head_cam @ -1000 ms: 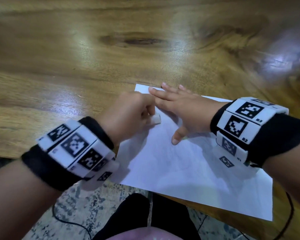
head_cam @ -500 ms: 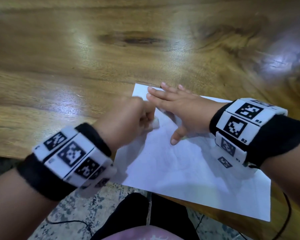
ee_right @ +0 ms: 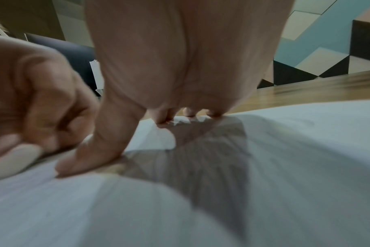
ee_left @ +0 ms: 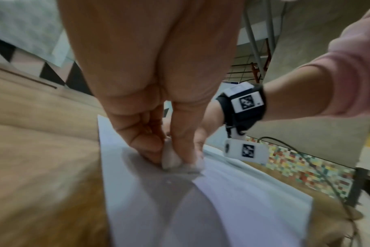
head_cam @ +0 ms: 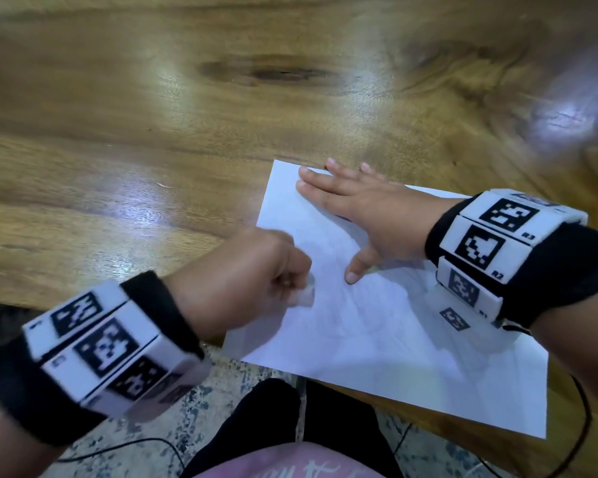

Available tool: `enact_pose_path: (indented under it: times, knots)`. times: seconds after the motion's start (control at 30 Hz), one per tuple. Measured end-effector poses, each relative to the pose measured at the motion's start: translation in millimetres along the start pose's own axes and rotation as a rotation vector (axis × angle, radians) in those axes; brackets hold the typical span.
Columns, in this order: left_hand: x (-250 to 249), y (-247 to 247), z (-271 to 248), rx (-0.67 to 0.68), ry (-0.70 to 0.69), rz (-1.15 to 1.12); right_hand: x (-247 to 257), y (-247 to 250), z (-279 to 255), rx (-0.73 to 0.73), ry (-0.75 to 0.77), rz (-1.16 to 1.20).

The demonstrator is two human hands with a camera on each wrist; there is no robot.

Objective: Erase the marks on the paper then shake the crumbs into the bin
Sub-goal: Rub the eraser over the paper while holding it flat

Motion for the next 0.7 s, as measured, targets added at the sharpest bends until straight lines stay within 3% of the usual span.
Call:
enact_pose_path:
  times: [0.07,0.2,0.27,0.4,0.7]
  knots:
    - [0.3,0.5,-1.8,0.075,0.034,-0.025,0.1,-0.4,-0.2,-0.003,-0.002,0.002]
    - [-4.1,24.7,23.4,-0.147,0.116,-0.019,0.1,-0.6,1.3,-0.016,0.003,0.017]
    - [-6.5,22.8,27.4,-0.194,0.127,-0.018,0.4,-0.3,1.8,-0.007,0.0,0.015]
    - [-9.1,-4.5,3.2,-0.111,0.098,-0.005,-0.9,-0.1,0.2,-0.007,0.008,0.017]
    - [-11.5,-14.1,-5.4,-0.109,0.161,0.065,-18.6,-7.4,-16.7,-0.085,-0.018,0.072]
Point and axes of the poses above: each hand's wrist, its own z-axis towards the middle knuckle, its own y-axis out of the back of the hand, x = y × z, the point moved 2 cm from there along z, towards the middle knuckle, and after that the axes turned 13 degrees about x, right-handed, at the moved point
